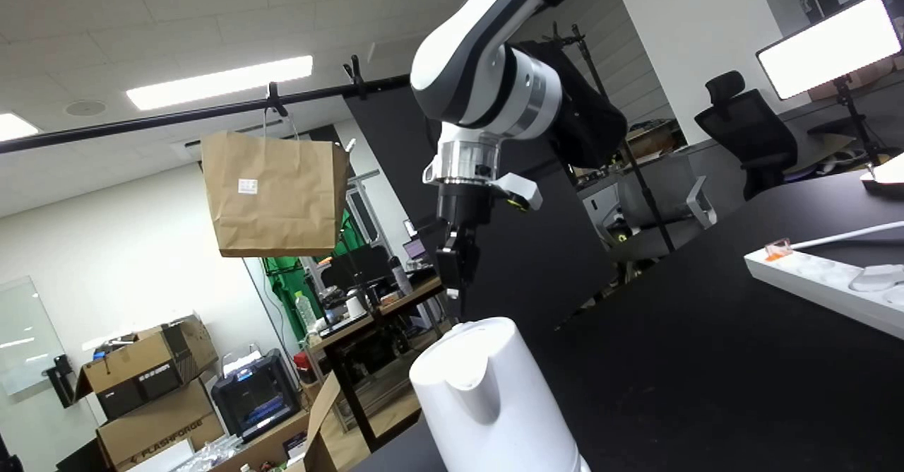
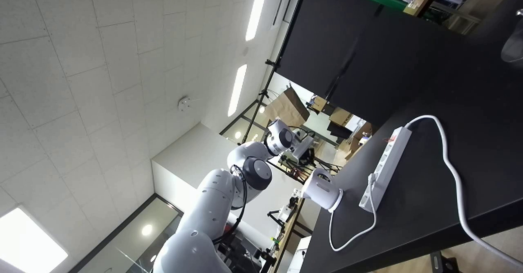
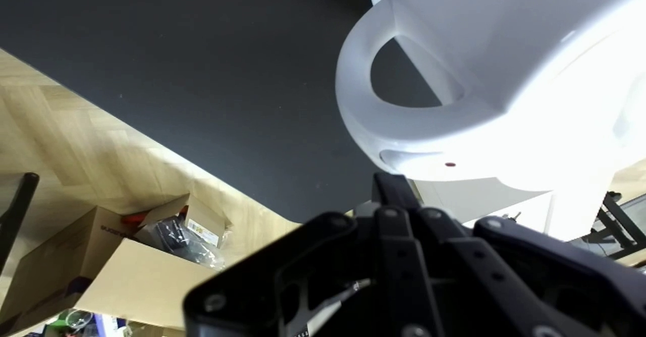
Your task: Flip the switch on the handle of the kettle
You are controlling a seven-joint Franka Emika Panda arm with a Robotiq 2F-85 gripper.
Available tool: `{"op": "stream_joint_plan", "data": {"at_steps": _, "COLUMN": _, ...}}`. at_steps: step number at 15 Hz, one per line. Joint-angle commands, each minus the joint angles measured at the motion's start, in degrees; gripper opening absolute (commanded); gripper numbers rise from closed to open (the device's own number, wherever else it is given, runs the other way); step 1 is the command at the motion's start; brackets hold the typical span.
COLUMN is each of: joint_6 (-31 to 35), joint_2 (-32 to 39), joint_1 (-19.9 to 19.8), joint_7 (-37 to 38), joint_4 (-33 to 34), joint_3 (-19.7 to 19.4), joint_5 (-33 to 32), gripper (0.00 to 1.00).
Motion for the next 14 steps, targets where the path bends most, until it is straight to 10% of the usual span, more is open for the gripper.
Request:
{"op": "stream_joint_plan", "data": {"at_steps": 1, "joint_6": 0.28, "joint_2": 0.86, "joint_1": 0.00, "joint_7": -1.13, "joint_4": 1.26, "joint_3": 0.64, "joint_5": 0.37, "gripper": 0.00}}
{"op": "stream_joint_plan", "data": {"at_steps": 14, "joint_6": 0.95, "joint_2": 1.91, "joint_1": 0.12, "joint_7": -2.08, "joint_4": 1.21, "joint_3": 1.50, "joint_5": 0.47, "gripper": 0.00}}
